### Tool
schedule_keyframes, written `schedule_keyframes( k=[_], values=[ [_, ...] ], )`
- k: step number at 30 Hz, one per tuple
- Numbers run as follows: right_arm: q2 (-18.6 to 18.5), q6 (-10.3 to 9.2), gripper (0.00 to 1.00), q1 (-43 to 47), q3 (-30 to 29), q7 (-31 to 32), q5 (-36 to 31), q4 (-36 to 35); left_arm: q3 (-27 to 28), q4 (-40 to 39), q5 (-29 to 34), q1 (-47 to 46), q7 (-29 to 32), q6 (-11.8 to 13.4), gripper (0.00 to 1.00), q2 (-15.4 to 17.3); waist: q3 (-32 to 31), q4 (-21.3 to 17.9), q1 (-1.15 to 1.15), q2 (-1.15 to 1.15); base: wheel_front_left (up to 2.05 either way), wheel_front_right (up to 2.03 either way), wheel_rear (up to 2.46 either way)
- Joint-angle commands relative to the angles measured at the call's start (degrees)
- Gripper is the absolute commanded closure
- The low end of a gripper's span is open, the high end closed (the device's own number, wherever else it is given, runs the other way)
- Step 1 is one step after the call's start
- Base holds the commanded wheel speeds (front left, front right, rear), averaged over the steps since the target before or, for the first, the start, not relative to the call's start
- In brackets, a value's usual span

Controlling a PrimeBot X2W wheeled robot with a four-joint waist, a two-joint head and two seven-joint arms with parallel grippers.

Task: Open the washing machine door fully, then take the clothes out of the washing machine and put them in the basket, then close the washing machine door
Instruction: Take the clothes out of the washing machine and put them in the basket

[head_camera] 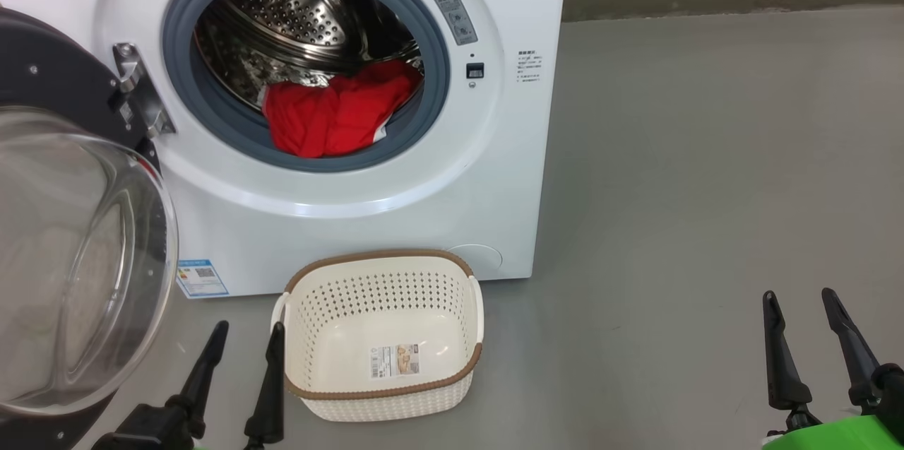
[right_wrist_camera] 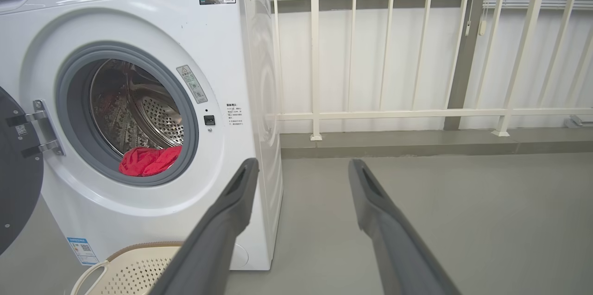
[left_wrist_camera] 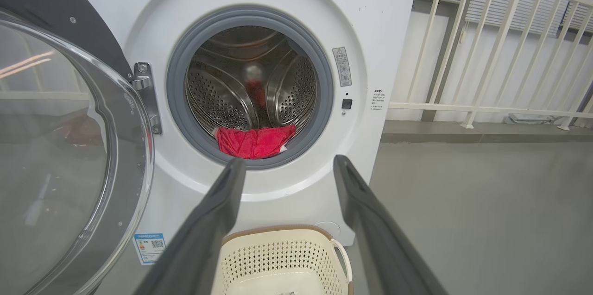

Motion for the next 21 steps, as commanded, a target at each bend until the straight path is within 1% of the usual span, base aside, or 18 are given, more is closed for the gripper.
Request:
schedule_keyframes(
  k=[1, 12, 17, 21],
  values=[
    [-0.90, 0.36, 0.00, -1.77, 1.19, -0.36, -0.16, -1.15, 1.86, -0.99, -0.02, -1.41, -0.24, 0.38, 0.00, 0.84, 0.05, 0.11, 0.00, 0.00, 0.00, 0.00, 0.00],
    [-0.90, 0.36, 0.00, -1.96, 2.66, -0.36, 0.15, -0.65, 1.26, 0.85, -0.17, -2.32, -0.25, 0.57, 0.00, 1.10, 0.04, 0.91, 0.00, 0.00, 0.06, -0.05, -0.01],
    [-0.90, 0.36, 0.00, -1.90, 2.94, -0.36, 0.36, -0.73, 0.63, 1.33, -0.01, -2.69, -0.09, 0.50, 0.00, 1.38, 0.05, 0.91, 0.00, 0.00, 0.79, -0.70, -0.09],
    [-0.90, 0.36, 0.00, -1.94, 3.11, -0.36, 0.51, -0.89, 0.53, 1.40, 0.10, -2.94, -0.05, 1.01, 0.00, 1.50, 0.34, 0.88, 0.00, 0.00, 1.41, -1.32, -0.08]
  ],
)
